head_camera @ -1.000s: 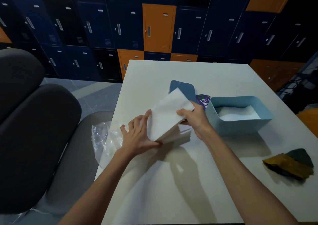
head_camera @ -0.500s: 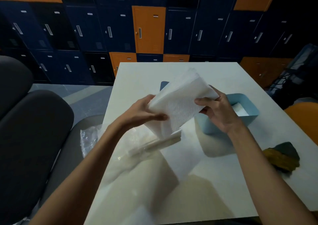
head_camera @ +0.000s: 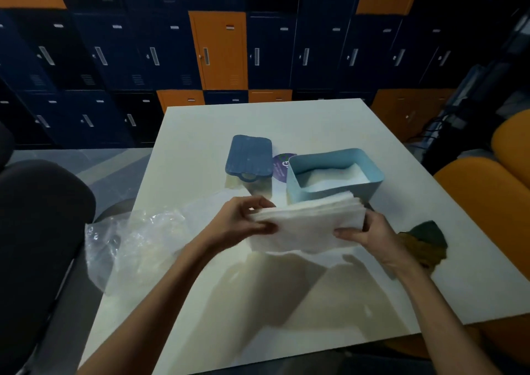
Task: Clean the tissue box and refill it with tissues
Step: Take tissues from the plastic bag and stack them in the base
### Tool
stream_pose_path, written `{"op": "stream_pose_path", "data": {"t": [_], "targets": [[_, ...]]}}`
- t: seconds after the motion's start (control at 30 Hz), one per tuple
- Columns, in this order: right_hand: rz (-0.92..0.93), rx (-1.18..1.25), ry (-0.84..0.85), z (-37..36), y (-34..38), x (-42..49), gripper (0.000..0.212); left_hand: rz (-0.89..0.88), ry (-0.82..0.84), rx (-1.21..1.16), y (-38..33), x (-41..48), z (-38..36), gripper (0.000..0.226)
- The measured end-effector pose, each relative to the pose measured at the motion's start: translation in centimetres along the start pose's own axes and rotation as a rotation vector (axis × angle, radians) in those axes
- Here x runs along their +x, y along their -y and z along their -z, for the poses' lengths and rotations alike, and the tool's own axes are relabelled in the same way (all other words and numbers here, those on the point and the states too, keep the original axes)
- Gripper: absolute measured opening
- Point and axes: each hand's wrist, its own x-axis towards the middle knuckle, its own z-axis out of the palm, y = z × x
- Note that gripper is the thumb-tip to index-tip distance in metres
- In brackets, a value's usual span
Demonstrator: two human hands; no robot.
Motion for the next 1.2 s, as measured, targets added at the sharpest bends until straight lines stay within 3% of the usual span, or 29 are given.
{"op": "stream_pose_path", "data": {"t": [0.17,0.4,0.6,0.73,0.83,1.03,1.2], "targets": [[-0.111,-0.041,-0.066,1.0,-3.5,-0.9,0.034,0.067,-0.276,-0.250,1.5,-1.8,-3.8,0.037],[-0.105,0.011,-0.025,0.3,-4.0,-0.5,0.035,0.077,-0.377,-0.292,1.5,-2.9,-7.3,0.060],[0.063,0.164,0.043,0.0,-3.3,-0.4,0.066,0.107,-0.603,-0.524,-1.1,-2.3,-9.0,0.035],[0.132,0.176,0.061,-0.1,-2.7,-0.7,0.054,0.159,-0.791,-0.481,-0.8,-1.6,-9.6,0.023],[0.162,0.173,0.029,-0.4,-2.3,-0.8,0.049,0.124,-0.837,-0.437,0.2,-1.3,-9.6,0.018],[0.134,0.185,0.028,-0.7,-2.6,-1.1,0.070,0.138,-0.873,-0.389,0.8,-0.8,-9.7,0.009],[0.088,0.108,0.018,-0.9,-3.0,-1.3,0.043,0.159,-0.853,-0.387,0.5,-0.7,-9.8,0.014]]}}
